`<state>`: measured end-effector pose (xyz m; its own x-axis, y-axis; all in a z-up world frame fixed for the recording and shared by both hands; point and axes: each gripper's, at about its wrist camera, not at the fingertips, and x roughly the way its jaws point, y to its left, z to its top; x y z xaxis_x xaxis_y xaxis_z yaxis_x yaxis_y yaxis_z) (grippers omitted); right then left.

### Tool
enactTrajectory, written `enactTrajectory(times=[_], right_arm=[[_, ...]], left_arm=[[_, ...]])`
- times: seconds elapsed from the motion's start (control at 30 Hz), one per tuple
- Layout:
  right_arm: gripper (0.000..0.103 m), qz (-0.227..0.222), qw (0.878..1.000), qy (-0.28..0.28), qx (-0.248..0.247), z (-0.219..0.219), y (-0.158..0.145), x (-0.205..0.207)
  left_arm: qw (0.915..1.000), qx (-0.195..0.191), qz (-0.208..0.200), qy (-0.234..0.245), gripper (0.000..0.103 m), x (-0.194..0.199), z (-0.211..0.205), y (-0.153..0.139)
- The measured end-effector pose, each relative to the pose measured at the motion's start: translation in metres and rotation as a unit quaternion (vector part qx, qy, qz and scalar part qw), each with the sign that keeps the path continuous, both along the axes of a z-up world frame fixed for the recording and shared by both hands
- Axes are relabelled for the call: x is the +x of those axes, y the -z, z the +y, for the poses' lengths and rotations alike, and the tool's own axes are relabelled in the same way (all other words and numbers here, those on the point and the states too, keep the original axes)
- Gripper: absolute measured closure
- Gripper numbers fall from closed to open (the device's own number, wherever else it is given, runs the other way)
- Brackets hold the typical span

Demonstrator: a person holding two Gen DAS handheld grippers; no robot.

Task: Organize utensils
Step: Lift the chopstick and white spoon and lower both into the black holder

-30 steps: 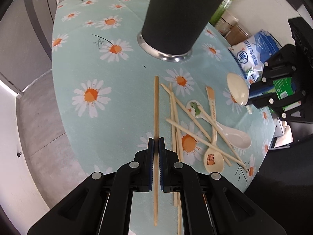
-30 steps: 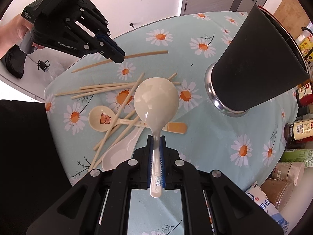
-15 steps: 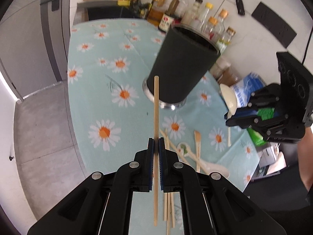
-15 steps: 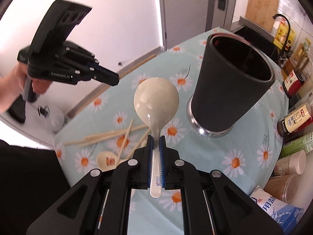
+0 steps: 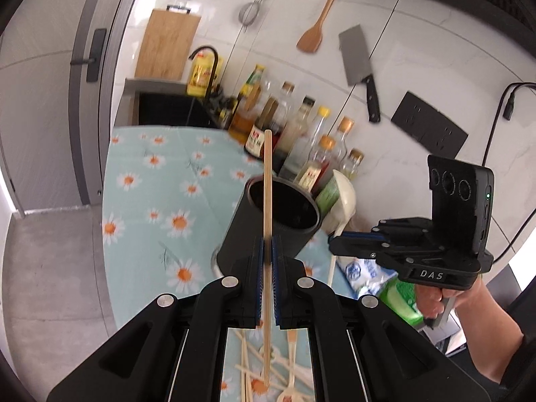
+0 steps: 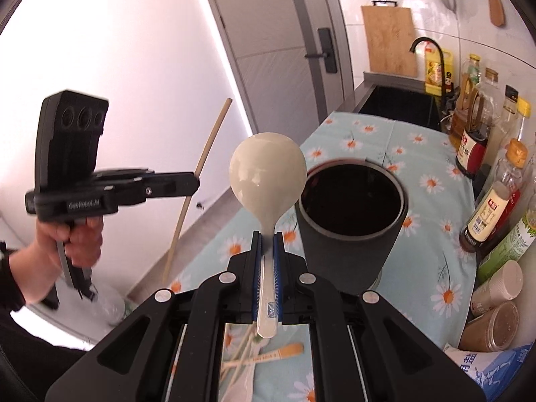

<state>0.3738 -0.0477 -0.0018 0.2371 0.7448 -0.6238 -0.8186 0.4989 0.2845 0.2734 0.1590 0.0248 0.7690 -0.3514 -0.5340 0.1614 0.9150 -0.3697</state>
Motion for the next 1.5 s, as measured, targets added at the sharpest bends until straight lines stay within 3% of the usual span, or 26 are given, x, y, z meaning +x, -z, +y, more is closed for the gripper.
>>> enactTrajectory(times=[0.3,0.57,0.7,0.93,1.13,1.4,1.5], right_arm=[[0.095,-0.021,0.997,0.051,0.048,0.0,-0.023,0.029],[0.095,-0.032,0.992,0.087,0.087,-0.007,-0.042,0.052],[0.095,-0.038,0.989,0.102,0.101,-0.01,-0.047,0.065],[0.095,-0.035,0.986,0.128,0.099,-0.009,-0.037,0.083],[0.095,-0.011,0.987,0.14,0.082,-0.007,-0.011,0.092],[0.094,0.011,0.987,0.145,0.066,-0.007,0.006,0.095],[0.076,0.019,0.987,0.147,0.056,-0.007,0.009,0.095]], left_arm=[[0.9974,-0.019,-0.07,-0.002,0.099,0.026,-0.016,-0.026],[0.9902,-0.03,-0.137,-0.005,0.099,0.051,-0.023,-0.051],[0.988,-0.03,-0.15,-0.023,0.099,0.067,-0.02,-0.055],[0.9858,-0.046,-0.153,-0.051,0.099,0.094,-0.013,-0.043],[0.9893,-0.043,-0.128,-0.057,0.099,0.109,-0.014,-0.019],[0.9943,-0.036,-0.096,-0.03,0.099,0.115,-0.026,0.005],[0.995,-0.03,-0.09,-0.03,0.098,0.113,-0.027,0.008]])
